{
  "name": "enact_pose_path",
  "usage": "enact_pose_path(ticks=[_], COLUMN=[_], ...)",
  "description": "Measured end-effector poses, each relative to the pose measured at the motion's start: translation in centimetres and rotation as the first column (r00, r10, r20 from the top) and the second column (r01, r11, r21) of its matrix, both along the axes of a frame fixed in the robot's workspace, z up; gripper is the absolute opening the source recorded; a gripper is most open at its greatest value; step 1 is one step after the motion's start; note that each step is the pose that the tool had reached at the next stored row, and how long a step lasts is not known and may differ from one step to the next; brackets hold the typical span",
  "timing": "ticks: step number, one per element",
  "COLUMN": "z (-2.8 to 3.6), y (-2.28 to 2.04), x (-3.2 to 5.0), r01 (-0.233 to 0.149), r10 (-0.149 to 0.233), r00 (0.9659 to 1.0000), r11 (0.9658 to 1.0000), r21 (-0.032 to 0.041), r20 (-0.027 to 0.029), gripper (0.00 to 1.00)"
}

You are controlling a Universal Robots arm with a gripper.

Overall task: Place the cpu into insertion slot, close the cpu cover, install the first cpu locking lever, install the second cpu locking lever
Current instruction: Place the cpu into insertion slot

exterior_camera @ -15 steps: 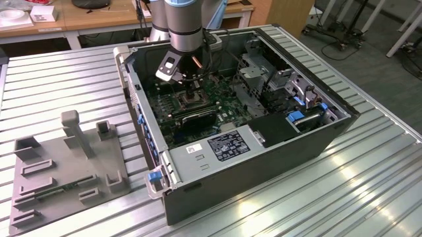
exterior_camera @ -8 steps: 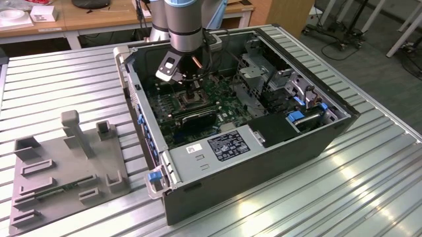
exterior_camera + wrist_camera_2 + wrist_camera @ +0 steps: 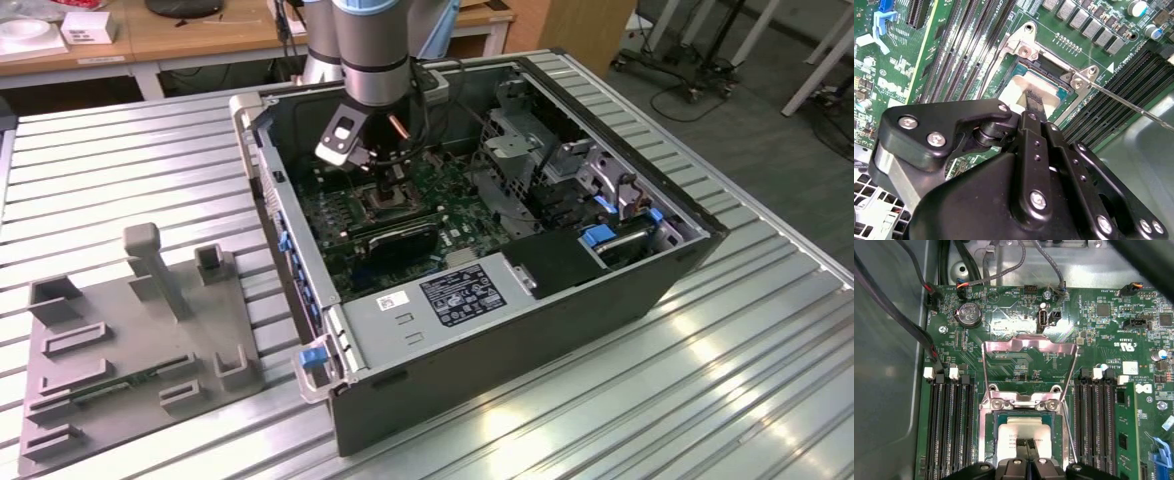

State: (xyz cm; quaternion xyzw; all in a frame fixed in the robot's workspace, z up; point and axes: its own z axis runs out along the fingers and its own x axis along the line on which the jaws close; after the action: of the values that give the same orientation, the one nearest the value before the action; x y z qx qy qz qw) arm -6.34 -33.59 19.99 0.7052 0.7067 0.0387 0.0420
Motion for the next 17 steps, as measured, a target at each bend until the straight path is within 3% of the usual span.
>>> enact_pose_path(ticks=[17], z=[-0.11], y=[0.00], x=[0.00], r01=[0.000], r10=[0.000], r00=[1.0000], r11=[1.0000], r21=[-0.0002], r20=[-0.0003], gripper=[0.10])
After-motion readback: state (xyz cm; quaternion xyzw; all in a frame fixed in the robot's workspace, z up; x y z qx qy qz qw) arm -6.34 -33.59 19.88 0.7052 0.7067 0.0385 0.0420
